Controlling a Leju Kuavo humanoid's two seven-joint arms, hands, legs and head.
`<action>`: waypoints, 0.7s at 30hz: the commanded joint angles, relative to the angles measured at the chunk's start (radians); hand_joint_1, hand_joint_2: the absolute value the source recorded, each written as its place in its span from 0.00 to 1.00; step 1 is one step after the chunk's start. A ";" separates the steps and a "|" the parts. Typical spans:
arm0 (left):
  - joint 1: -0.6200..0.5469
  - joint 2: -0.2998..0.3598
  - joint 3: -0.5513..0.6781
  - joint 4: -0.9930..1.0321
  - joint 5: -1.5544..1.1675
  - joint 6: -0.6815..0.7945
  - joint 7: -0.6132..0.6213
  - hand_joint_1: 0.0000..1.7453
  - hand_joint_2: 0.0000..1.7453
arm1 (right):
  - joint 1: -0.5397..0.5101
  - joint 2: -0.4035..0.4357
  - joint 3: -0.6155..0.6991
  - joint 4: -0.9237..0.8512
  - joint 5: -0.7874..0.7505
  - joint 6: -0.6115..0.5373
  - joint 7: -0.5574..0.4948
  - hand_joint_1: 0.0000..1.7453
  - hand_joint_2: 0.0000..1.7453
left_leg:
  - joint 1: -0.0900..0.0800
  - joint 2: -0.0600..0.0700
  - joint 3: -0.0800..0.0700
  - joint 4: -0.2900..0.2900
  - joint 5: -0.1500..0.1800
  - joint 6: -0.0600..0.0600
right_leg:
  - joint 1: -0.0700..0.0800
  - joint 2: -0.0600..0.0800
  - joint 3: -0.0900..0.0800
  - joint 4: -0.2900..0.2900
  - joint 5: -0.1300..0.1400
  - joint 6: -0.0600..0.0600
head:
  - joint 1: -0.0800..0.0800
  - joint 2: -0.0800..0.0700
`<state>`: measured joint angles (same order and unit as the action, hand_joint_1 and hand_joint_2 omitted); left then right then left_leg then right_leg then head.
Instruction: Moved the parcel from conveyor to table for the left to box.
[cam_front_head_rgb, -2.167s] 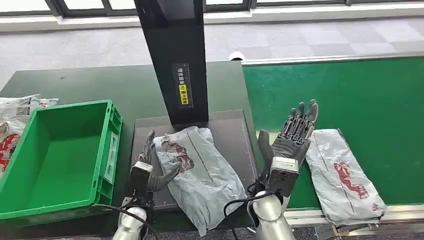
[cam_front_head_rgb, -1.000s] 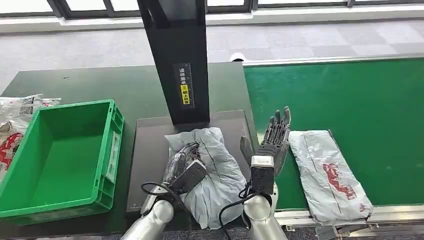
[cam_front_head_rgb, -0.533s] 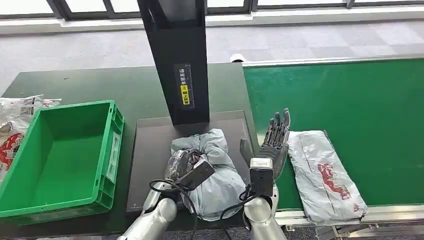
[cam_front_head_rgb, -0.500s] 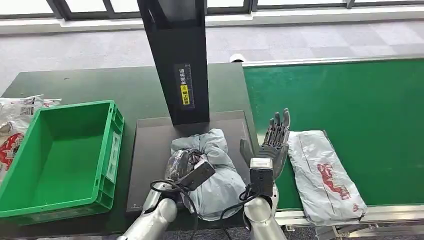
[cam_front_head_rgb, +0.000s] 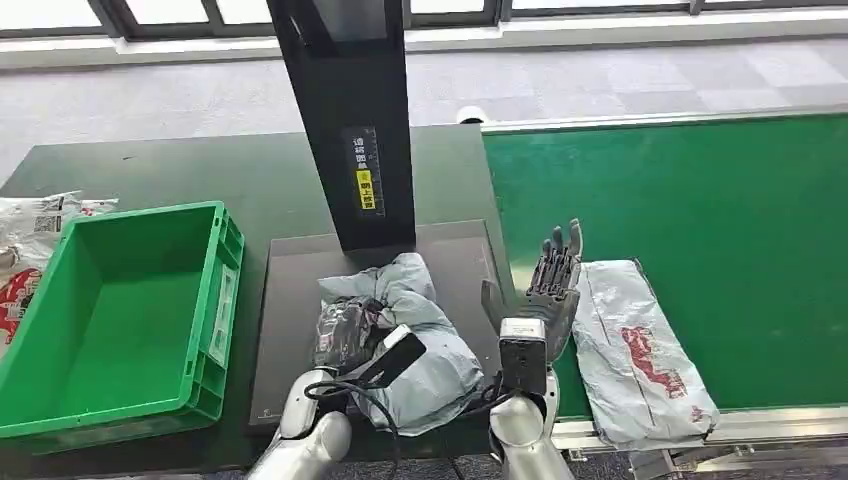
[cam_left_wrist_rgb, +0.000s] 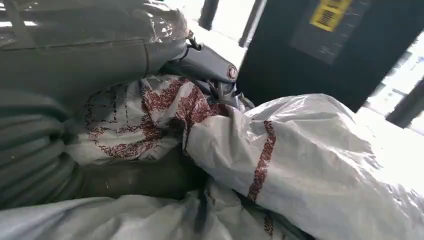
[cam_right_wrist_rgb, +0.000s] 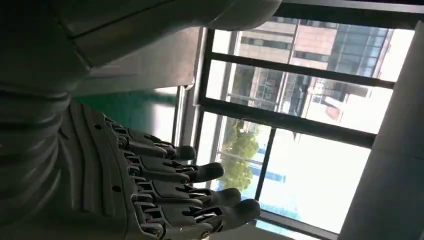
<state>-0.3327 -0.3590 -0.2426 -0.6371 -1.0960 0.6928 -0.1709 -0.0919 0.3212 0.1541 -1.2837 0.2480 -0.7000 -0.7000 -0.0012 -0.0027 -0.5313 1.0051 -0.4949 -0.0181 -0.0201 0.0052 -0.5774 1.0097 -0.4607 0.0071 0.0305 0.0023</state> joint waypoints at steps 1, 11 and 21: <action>0.015 0.054 0.078 -0.031 -0.007 -0.001 0.008 1.00 1.00 | -0.009 -0.003 -0.039 0.030 -0.002 0.002 0.002 0.00 1.00 | 0.001 0.001 0.000 -0.002 0.001 -0.001 | 0.002 0.000 0.000 -0.003 0.002 -0.002 | 0.000 0.000; 0.104 0.010 0.420 -0.526 -0.111 0.005 -0.178 1.00 1.00 | 0.010 0.000 -0.035 0.011 -0.003 0.002 0.002 0.00 1.00 | 0.002 0.003 -0.005 0.001 0.000 -0.001 | 0.002 0.003 -0.005 -0.001 0.002 -0.002 | 0.000 0.000; -0.021 0.010 0.345 -0.791 -0.291 0.005 -0.152 1.00 1.00 | 0.055 0.028 -0.113 -0.070 0.074 0.002 0.002 0.00 1.00 | 0.003 -0.001 -0.009 0.002 0.001 -0.002 | 0.004 -0.001 -0.009 0.000 0.001 -0.002 | 0.000 0.000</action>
<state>-0.2356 -0.3491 0.1064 -1.2728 -1.1814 0.7000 -0.4135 -0.0744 0.3208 0.1507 -1.2951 0.2521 -0.7008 -0.7000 0.0008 -0.0013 -0.5383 1.0052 -0.4935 -0.0199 -0.0176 0.0072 -0.5859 1.0099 -0.4591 0.0060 0.0305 0.0023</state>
